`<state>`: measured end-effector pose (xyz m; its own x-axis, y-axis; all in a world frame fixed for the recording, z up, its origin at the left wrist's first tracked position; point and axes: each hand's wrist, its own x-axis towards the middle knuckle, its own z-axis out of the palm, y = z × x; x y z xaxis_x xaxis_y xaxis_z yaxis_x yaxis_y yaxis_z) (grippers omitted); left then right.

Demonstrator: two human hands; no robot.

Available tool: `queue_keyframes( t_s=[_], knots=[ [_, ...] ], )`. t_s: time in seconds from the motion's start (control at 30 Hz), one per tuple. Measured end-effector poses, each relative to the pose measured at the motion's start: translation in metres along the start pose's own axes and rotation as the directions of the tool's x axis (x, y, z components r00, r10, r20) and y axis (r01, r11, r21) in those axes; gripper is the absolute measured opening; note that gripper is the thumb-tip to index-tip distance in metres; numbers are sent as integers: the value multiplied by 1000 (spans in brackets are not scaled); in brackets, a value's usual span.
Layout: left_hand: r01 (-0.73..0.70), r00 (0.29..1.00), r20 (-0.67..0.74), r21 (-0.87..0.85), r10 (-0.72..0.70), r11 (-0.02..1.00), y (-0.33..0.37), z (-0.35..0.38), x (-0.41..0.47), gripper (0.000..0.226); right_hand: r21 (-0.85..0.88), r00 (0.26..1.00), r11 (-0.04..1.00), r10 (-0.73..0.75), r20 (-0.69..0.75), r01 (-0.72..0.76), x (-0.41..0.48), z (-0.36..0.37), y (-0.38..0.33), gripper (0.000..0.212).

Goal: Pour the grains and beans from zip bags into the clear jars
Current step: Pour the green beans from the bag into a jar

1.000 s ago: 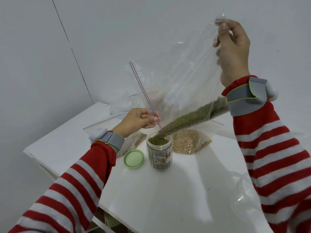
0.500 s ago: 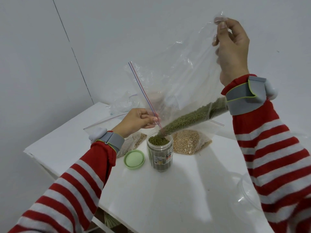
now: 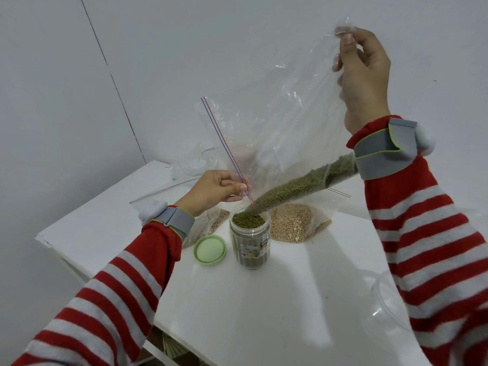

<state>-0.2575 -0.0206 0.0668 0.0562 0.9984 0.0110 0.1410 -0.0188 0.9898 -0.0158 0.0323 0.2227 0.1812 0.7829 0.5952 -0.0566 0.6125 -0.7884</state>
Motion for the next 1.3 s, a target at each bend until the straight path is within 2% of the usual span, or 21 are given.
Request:
queue_keyframes(
  t_s=[1.3],
  knots=[
    [-4, 1000, 12, 23, 4, 1000, 2, 1, -6, 11, -2, 1000, 1000, -10, -16, 10, 3, -4, 2, 19]
  ],
)
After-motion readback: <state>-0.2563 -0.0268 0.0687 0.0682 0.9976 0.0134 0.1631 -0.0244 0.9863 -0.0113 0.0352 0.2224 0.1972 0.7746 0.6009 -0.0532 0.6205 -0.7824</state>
